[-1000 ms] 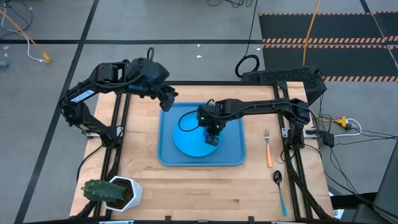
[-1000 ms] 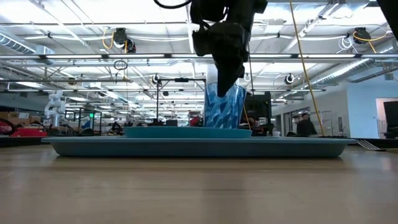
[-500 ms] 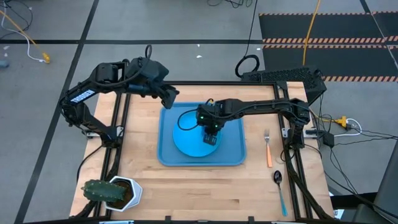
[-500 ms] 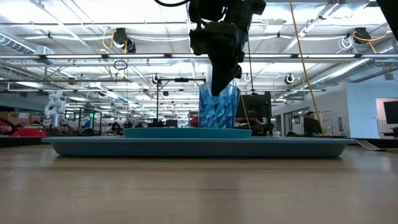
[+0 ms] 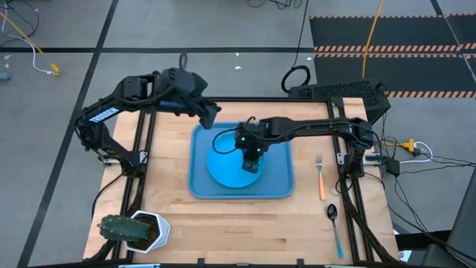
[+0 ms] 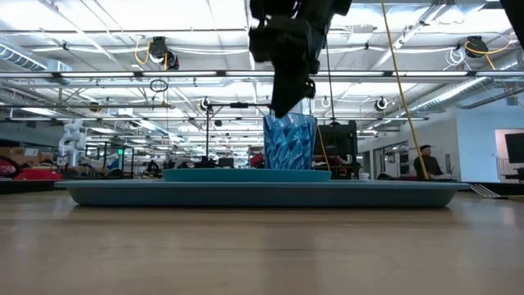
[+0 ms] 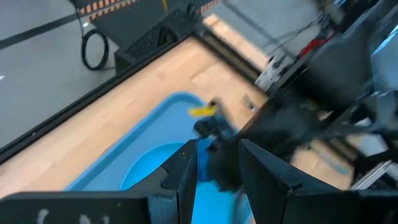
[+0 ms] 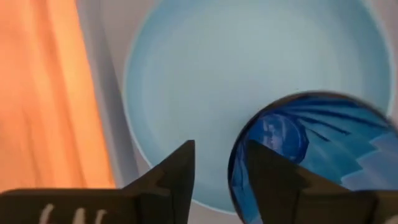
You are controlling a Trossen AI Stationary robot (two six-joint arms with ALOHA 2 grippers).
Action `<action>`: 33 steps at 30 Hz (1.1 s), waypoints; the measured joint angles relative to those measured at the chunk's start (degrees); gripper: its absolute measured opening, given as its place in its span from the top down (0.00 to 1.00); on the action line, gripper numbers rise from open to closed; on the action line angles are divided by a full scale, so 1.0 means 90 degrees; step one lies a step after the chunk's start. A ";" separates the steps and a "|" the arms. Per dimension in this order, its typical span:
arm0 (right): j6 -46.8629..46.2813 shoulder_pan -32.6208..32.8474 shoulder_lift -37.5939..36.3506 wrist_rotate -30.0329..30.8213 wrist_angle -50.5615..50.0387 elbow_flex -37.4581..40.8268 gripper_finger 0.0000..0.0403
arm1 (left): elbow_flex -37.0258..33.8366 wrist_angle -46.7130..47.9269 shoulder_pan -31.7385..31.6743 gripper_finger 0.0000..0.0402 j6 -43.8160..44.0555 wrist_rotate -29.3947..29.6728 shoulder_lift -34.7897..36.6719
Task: Pick and place plate/cup/fork/spoon on tray
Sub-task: Put the blue glass on the blue serving tray to the top left of the blue plate
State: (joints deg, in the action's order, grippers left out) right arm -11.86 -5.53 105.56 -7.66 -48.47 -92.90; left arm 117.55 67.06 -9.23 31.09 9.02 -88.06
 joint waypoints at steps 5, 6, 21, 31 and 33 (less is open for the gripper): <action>-0.0131 -0.0099 -0.0540 0.0044 0.0213 -0.0002 0.65 | 0.0003 0.0160 0.0012 0.70 -0.0245 -0.0002 -0.0042; -0.0133 -0.0126 -0.0668 0.0046 0.0259 -0.0002 0.65 | 0.0002 0.0220 0.0012 0.70 -0.0315 -0.0003 -0.0056; -0.0809 -0.0865 -0.2216 0.1886 -0.1559 -0.0007 0.65 | -0.0002 0.0475 -0.0042 0.70 -0.0746 -0.0378 -0.1009; -0.1442 -0.1045 -0.2411 0.1904 -0.2659 -0.0002 0.65 | -0.0006 0.0250 -0.0124 0.70 0.0424 -0.0873 -0.2034; -0.1569 -0.1046 -0.2463 0.2049 -0.2937 -0.0005 0.65 | -0.0006 0.0213 -0.0141 0.70 0.0600 -0.1026 -0.2107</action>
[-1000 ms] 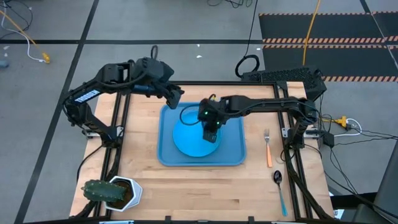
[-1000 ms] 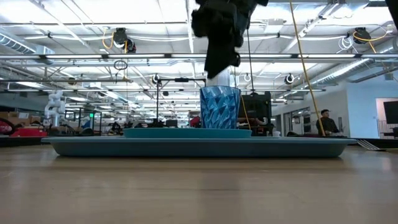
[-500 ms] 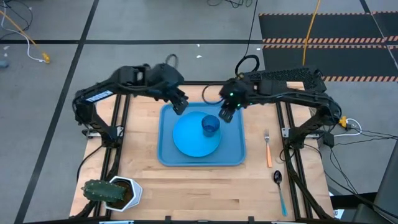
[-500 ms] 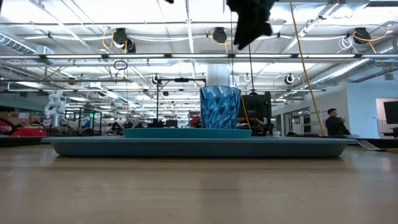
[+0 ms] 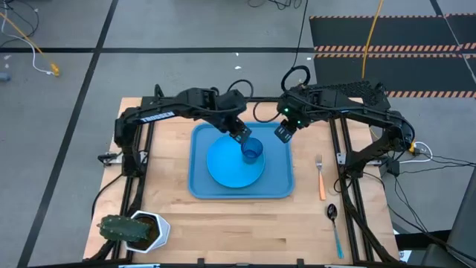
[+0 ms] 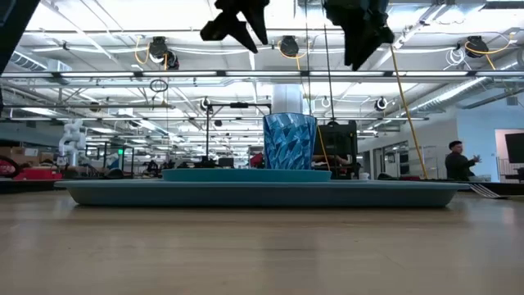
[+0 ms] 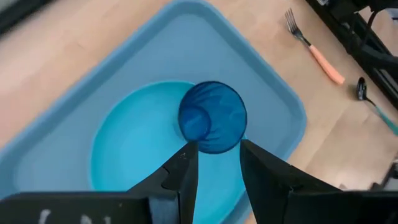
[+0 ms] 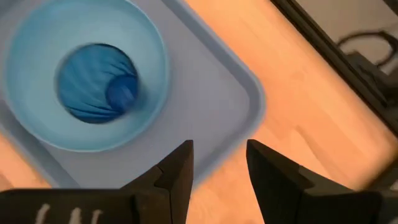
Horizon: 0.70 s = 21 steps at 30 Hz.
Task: Pick and place plate/cup/fork/spoon on tray
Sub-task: Put the blue glass on the blue serving tray to the top left of the blue plate
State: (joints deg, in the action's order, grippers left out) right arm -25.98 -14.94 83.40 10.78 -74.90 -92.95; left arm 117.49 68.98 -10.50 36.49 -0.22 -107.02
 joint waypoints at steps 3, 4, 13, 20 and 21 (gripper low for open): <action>-0.0370 -0.0061 -0.0090 0.0160 -0.0532 0.0000 0.65 | 0.0000 -0.0045 -0.0074 0.70 0.0500 -0.0349 -0.0125; -0.0467 -0.0089 -0.0132 0.0159 -0.0650 0.0000 0.65 | 0.0000 -0.0043 -0.0099 0.70 0.0632 -0.0455 -0.0160; -0.0504 -0.0347 -0.0693 0.0165 -0.0505 0.0000 0.65 | 0.0000 -0.0161 -0.0033 0.64 0.0785 -0.0414 -0.0737; -0.0254 -0.0599 -0.1100 0.0161 -0.0334 0.0000 0.65 | 0.0000 -0.0008 -0.0079 0.53 0.0772 -0.0283 -0.1025; -0.0179 -0.0648 -0.1139 0.0161 -0.0336 0.0000 0.65 | 0.0000 0.0004 -0.0082 0.52 0.0746 -0.0261 -0.1048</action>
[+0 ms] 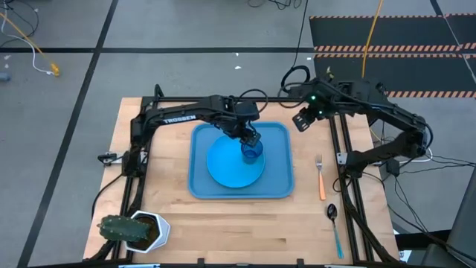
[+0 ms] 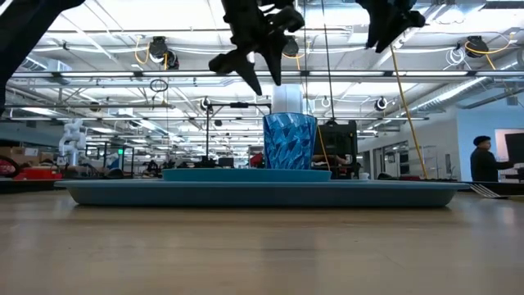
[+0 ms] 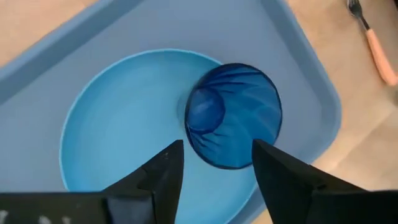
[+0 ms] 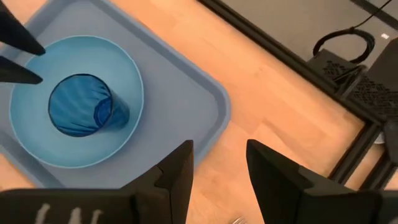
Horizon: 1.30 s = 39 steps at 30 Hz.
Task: Pick and place plate/cup/fork/spoon on tray
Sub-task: Put the blue glass on the blue serving tray to the top left of the blue plate
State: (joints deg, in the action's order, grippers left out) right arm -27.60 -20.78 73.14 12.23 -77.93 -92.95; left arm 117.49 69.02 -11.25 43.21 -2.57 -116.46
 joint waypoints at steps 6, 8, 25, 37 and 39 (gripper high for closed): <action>0.0186 -0.0235 -0.0136 -0.0001 -0.0013 0.0000 0.65 | 0.0002 0.0018 -0.0002 0.46 -0.0109 0.0131 -0.0109; 0.0190 -0.0278 -0.0153 -0.0024 -0.0014 0.0000 0.65 | 0.0000 0.0119 -0.0002 0.45 -0.0190 0.0148 -0.0151; 0.0333 -0.0284 -0.0157 -0.0032 -0.0015 0.0000 0.65 | 0.0000 0.0070 0.0024 0.44 -0.0605 0.0182 -0.0292; 0.0314 -0.0284 -0.0157 -0.0038 -0.0020 0.0000 0.65 | 0.0000 0.0024 0.0100 0.44 -0.0756 0.0190 -0.0682; 0.0314 -0.0284 -0.0157 -0.0037 -0.0020 0.0000 0.65 | -0.0002 0.0169 0.0102 0.44 -0.0797 0.0269 -0.0693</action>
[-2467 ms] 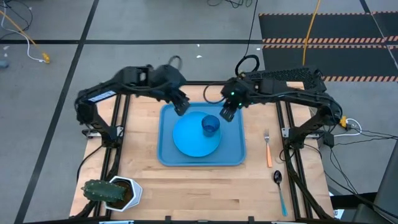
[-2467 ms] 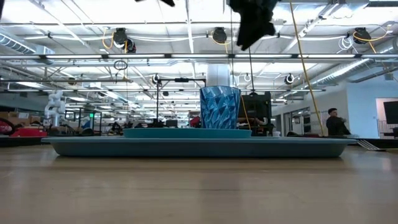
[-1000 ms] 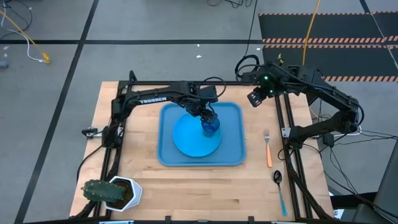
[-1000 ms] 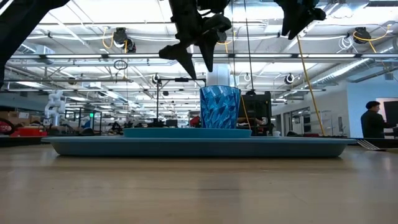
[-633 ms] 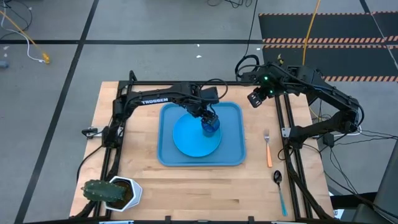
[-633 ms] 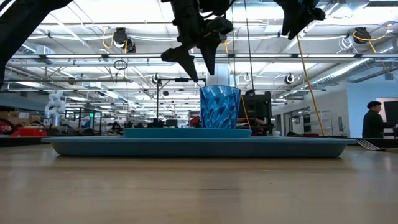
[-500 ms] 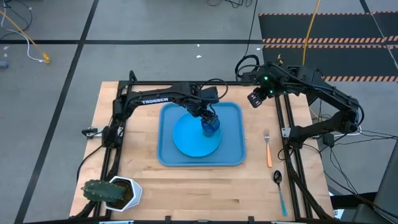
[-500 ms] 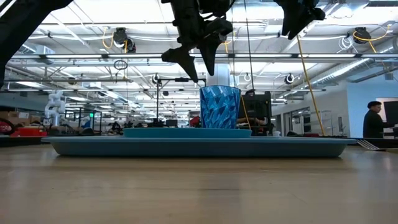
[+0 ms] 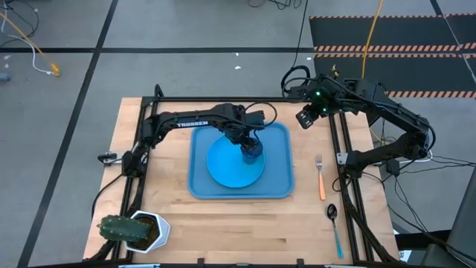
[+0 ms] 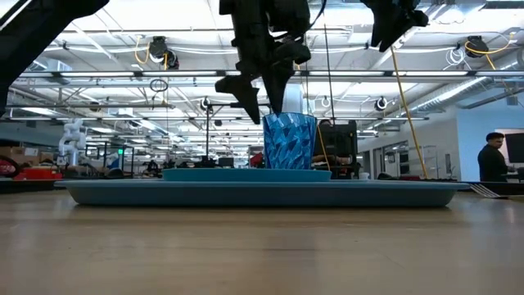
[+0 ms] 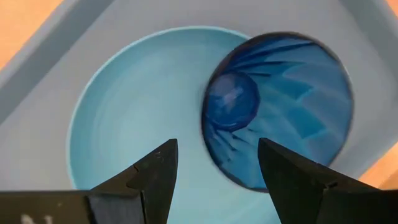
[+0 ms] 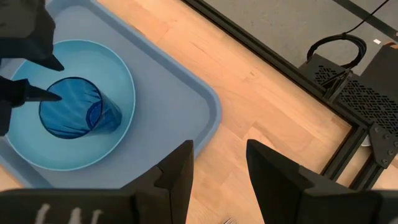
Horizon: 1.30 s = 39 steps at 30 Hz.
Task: Pick and place plate/cup/fork/spoon on tray
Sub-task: Put the blue glass on the blue serving tray to the top left of the blue plate
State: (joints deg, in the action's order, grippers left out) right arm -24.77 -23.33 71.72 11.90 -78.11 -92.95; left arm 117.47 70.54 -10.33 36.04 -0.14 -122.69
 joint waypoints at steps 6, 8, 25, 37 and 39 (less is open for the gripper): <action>-0.0002 0.0000 0.0000 -0.0002 0.0005 0.0000 0.65 | 0.0002 0.0004 -0.0004 0.45 -0.0017 0.0338 -0.0005; -0.0002 0.0000 0.0000 -0.0001 0.0005 0.0000 0.65 | 0.0002 0.0010 -0.0003 0.48 -0.0019 0.0357 -0.0002; -0.0005 0.0000 0.0000 0.0001 0.0007 0.0000 0.65 | 0.0002 -0.0046 -0.0007 0.71 -0.0125 0.0355 -0.0002; -0.0007 0.0000 0.0000 -0.0001 0.0005 0.0000 0.65 | 0.0002 -0.0008 -0.0009 0.71 -0.0063 0.0430 -0.0002; -0.0007 0.0000 0.0000 -0.0001 0.0005 0.0000 0.65 | 0.0002 -0.0016 -0.0003 0.72 0.0005 0.0434 -0.0002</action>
State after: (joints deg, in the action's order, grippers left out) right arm -24.84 -23.33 71.72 11.89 -78.06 -92.95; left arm 117.49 70.40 -10.36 36.08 3.76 -122.72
